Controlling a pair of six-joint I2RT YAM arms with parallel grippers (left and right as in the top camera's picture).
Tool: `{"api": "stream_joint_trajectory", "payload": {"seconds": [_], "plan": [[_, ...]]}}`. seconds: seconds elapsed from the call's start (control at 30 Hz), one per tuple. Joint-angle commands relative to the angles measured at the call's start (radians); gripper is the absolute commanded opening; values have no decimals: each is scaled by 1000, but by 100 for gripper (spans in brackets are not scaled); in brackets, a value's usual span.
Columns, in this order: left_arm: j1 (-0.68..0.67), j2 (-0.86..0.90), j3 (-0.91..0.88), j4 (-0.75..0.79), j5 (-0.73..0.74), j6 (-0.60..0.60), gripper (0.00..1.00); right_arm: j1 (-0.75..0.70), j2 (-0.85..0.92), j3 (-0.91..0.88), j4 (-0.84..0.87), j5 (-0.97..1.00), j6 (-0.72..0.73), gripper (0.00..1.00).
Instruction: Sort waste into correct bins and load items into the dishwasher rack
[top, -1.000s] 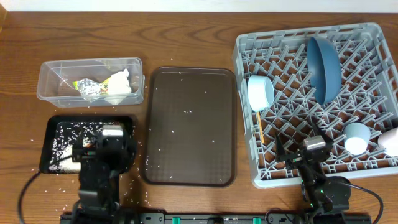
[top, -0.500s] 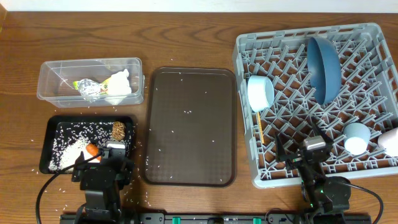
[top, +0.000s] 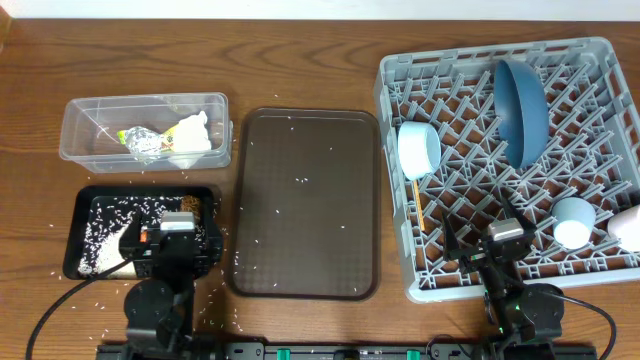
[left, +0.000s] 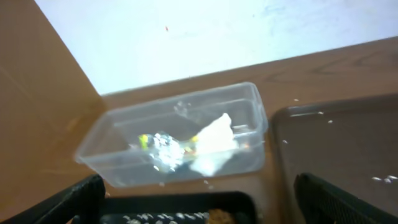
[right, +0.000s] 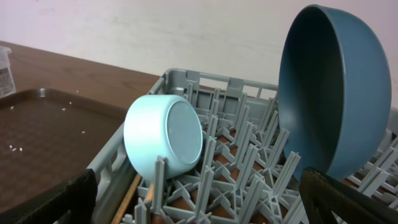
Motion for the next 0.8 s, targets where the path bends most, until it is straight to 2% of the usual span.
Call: {"api": "stream_joint_trajectory", "payload": {"seconds": [0.0,0.2,0.47,0.77], "plan": [[5,-58,-42,6,22,-132,98,-14,-5,-5,0,-8,-7,99],[5,-85,-97,22,22,-197,98,-14,-5,-5,0,-8,-7,99],[4,-85,-223,161,23,-200,98,-14,-5,-5,0,-8,-7,99],[2,-85,-257,185,21,-200,98,-14,-5,-5,0,-8,-7,99]]}}
